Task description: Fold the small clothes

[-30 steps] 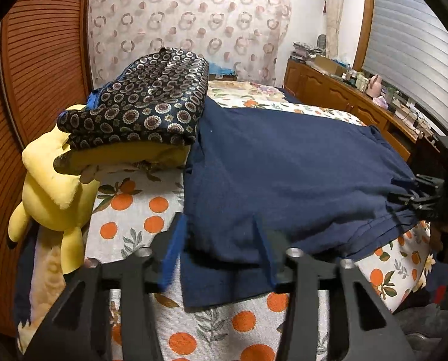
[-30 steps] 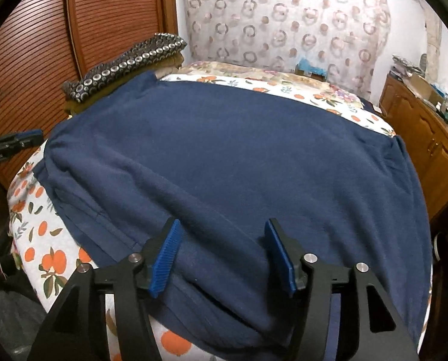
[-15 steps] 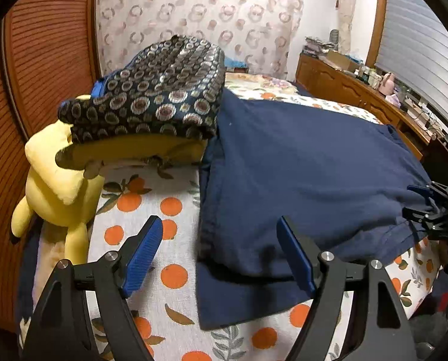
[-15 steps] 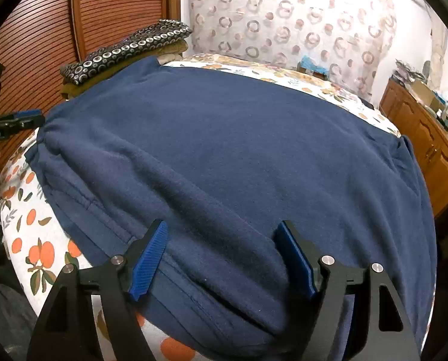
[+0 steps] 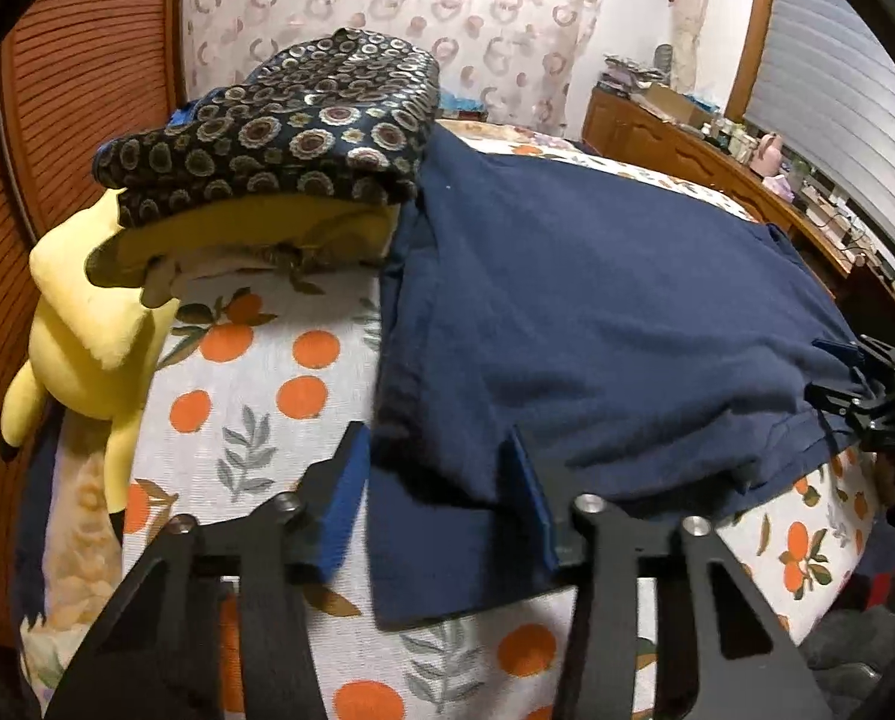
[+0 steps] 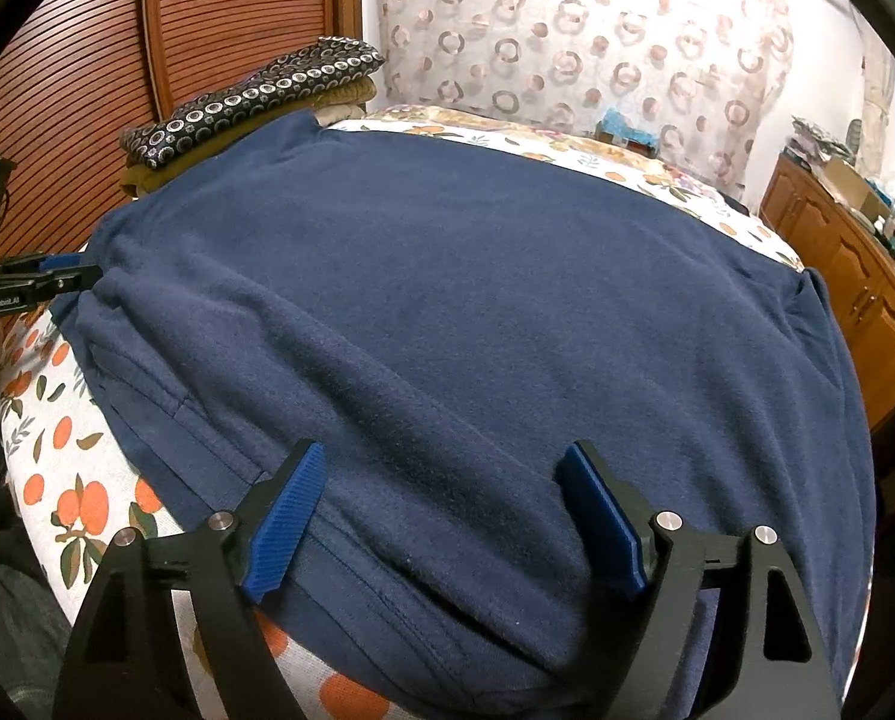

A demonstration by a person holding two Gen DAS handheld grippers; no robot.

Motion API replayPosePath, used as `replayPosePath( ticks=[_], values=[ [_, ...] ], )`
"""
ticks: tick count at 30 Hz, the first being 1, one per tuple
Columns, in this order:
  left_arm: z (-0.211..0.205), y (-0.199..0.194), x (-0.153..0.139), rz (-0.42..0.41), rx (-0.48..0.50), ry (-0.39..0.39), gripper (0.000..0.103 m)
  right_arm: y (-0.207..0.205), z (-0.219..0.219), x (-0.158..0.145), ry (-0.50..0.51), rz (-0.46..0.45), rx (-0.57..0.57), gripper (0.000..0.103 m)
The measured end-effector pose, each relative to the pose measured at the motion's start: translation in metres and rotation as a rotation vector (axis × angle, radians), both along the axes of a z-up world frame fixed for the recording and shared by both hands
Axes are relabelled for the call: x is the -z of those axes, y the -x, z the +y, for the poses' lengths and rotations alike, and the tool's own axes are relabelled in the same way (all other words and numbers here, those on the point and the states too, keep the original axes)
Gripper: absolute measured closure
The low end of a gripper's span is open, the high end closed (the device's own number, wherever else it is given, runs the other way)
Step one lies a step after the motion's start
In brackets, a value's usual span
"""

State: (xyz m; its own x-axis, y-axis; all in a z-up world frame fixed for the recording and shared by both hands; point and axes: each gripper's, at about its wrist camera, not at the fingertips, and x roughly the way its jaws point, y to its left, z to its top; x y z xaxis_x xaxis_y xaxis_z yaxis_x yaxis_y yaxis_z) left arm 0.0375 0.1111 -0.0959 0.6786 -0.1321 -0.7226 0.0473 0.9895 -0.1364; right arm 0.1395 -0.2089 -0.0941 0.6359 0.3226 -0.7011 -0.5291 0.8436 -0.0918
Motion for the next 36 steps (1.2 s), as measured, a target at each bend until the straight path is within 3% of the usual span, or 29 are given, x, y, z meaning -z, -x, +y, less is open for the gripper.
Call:
replayPosePath(
  ticks=[1,3,7,16,29,36],
  values=[
    [0.0,0.001,0.0,0.0,0.002,0.005,0.066,0.0,0.001,0.0,0.001,0.0,0.0,0.019],
    [-0.002,0.001,-0.001,0.001,0.014,0.023,0.093,0.001,0.001,0.0,0.0,0.0,0.001,0.019],
    [-0.009,0.0,-0.01,-0.032,0.051,0.062,0.094,0.001,0.0,0.001,-0.001,0.001,-0.001,0.018],
    [-0.042,-0.003,-0.064,-0.187,0.113,0.147,0.095,0.004,-0.005,-0.003,-0.009,-0.008,0.013,0.018],
    [-0.111,-0.038,-0.111,-0.279,0.251,0.155,0.095,0.036,-0.06,-0.009,-0.096,-0.057,0.125,0.018],
    [-0.165,-0.056,-0.148,-0.326,0.38,0.168,0.095,0.061,-0.084,-0.011,-0.149,-0.087,0.187,0.018]
  ],
)
